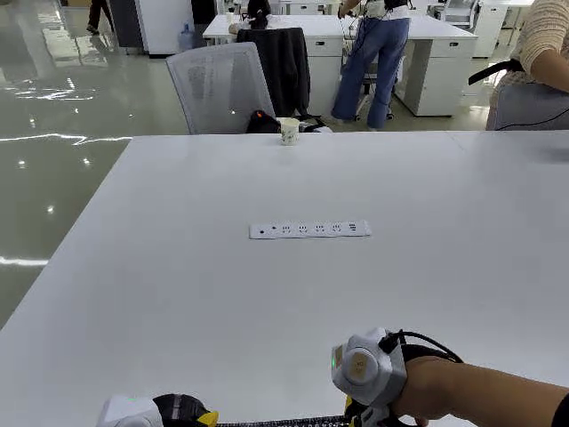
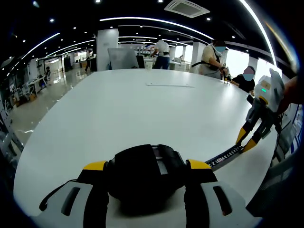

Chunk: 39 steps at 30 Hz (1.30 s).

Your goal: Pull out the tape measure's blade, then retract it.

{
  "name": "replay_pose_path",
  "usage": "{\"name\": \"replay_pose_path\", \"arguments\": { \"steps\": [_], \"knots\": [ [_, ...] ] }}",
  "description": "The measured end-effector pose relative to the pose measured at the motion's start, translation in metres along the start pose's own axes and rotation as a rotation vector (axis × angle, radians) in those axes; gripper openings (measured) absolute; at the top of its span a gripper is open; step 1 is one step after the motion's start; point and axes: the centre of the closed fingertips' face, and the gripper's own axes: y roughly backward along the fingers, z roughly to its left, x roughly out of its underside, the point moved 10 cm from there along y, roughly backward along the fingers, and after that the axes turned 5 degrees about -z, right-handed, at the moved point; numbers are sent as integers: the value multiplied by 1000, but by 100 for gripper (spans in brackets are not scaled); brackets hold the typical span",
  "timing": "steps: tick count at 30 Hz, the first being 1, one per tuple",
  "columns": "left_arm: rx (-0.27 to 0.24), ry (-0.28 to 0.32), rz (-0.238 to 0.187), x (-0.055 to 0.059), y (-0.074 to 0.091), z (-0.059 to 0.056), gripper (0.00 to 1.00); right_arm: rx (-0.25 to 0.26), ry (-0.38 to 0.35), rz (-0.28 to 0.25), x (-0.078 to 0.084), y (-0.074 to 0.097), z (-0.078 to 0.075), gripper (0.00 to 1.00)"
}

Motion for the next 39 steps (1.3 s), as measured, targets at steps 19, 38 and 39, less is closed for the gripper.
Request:
{"name": "replay_pose_path", "arguments": {
  "steps": [19, 38, 39],
  "knots": [
    [0, -3, 6, -1, 0, 1, 60, 0, 12, -7, -12, -6, 0, 11],
    [0, -4, 15, 0, -1, 1, 59, -9, 9, -18, -16, -9, 0, 11],
    [0, -4, 13, 0, -1, 1, 59, -8, 9, -18, -16, -9, 0, 11]
  ]
}}
